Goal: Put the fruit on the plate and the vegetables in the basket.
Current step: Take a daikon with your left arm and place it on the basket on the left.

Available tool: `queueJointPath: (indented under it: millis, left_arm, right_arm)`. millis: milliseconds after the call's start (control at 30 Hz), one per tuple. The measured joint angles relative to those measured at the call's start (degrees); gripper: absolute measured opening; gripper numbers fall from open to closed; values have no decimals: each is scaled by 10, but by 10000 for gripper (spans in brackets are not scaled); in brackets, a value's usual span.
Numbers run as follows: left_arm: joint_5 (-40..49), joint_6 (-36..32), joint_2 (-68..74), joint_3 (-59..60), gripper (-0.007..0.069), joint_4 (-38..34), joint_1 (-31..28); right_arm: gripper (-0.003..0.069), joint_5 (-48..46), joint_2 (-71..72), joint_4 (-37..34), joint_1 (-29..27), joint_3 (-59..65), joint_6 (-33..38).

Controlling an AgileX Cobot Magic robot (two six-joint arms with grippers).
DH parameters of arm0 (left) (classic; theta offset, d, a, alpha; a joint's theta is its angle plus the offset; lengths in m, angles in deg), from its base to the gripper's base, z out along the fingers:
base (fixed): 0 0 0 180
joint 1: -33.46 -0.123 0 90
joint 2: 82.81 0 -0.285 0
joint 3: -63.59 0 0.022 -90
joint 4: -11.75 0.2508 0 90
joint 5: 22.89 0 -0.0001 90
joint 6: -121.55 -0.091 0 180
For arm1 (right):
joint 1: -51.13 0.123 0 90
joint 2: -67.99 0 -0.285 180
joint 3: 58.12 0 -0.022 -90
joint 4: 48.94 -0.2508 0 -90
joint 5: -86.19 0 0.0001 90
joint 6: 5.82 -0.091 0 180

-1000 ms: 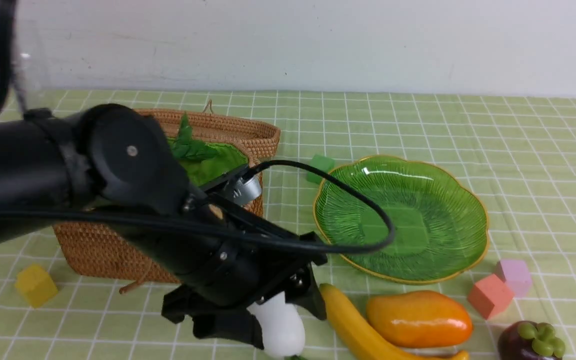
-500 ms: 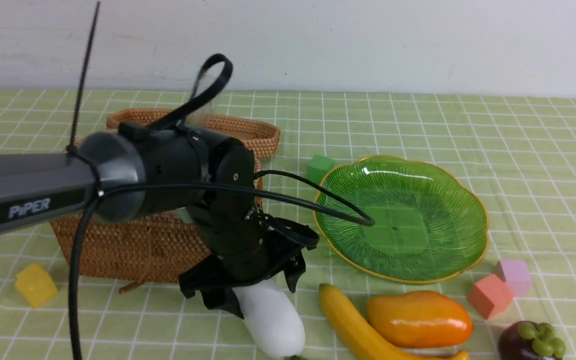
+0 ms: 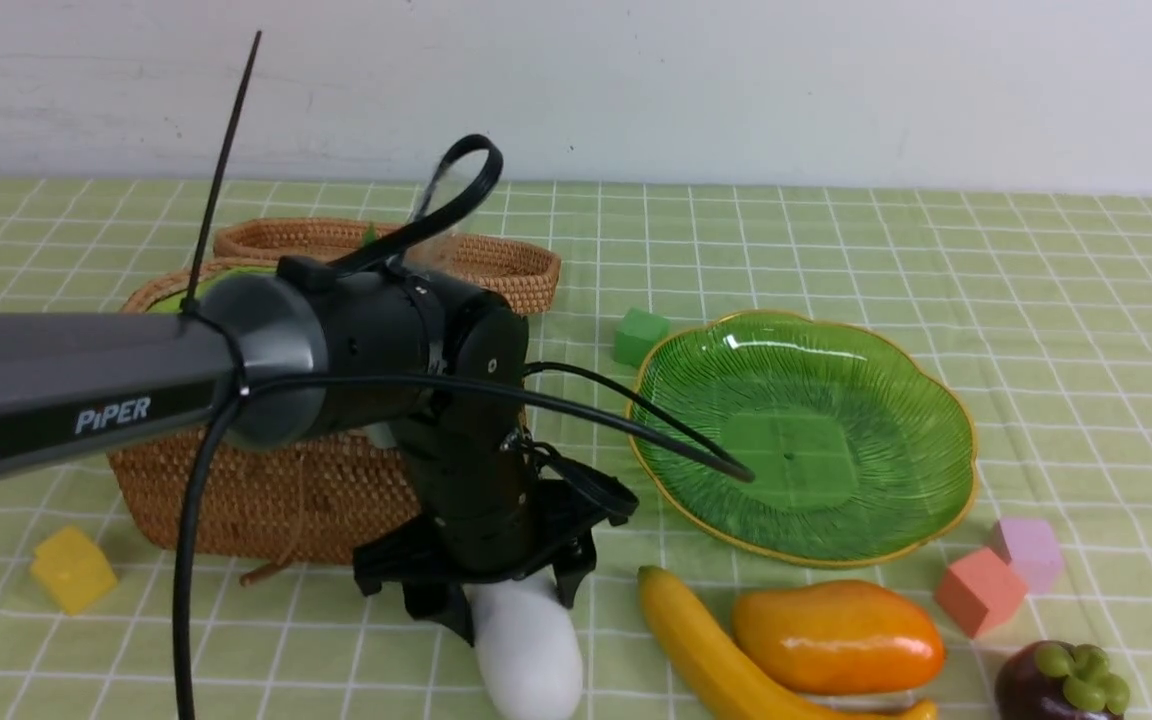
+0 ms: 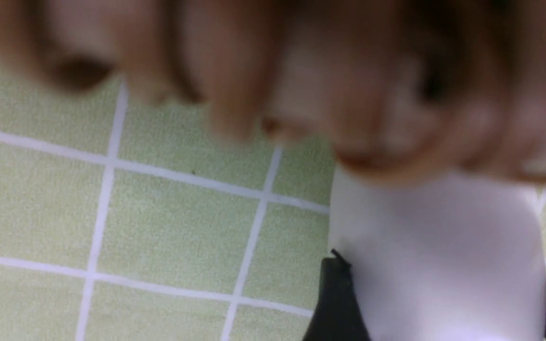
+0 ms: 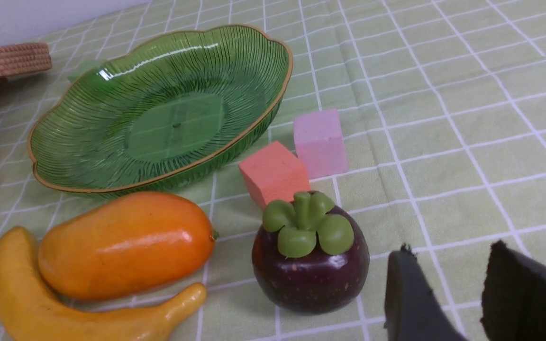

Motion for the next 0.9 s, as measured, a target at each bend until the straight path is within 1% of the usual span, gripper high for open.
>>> queueJointPath:
  millis: [100, 333, 367, 400, 467, 500, 533, 567, 600, 633, 667, 700, 767, 800, 900]
  left_arm:
    - [8, -16, -1, 0, 496, -2, 0]
    - [47, -108, -7, 0, 477, -4, 0]
    - [49, -108, -7, 0, 477, -4, 0]
    - [62, -131, -9, 0, 477, -7, 0]
    - [70, -145, -12, 0, 471, -10, 0]
    - [78, -156, -18, 0, 452, -12, 0]
    - [82, -164, -23, 1, 418, -12, 0]
    - [86, -170, -28, 1, 362, -13, 0]
    - [88, -176, -36, 1, 273, -14, 0]
    - [88, -179, -40, 1, 227, -17, 0]
    - [88, -185, -47, 2, 126, -21, 0]
    - [90, -190, -53, 2, 58, -23, 0]
    - [92, -195, -61, 2, 0, -26, 0]
    - [93, -196, -67, 2, -13, -25, 0]
    - [92, -193, -69, 2, -13, -25, 0]
  right_arm:
    - [240, 0, 0, 0, 0, 0, 0]
    - [240, 0, 0, 0, 0, 0, 0]
    - [240, 0, 0, 0, 0, 0, 0]
    - [240, 0, 0, 0, 0, 0, 0]
    - [240, 0, 0, 0, 0, 0, 0]
    - [240, 0, 0, 0, 0, 0, 0]
    - [240, 0, 0, 0, 0, 0, 0]
    - [240, 0, 0, 0, 0, 0, 0]
    - [240, 0, 0, 0, 0, 0, 0]
    - [240, 0, 0, 0, 0, 0, 0]
    - [240, 0, 0, 0, 0, 0, 0]
    - [240, 0, 0, 0, 0, 0, 0]
    - [240, 0, 0, 0, 0, 0, 0]
    - [240, 0, 0, 0, 0, 0, 0]
    - [240, 0, 0, 0, 0, 0, 0]
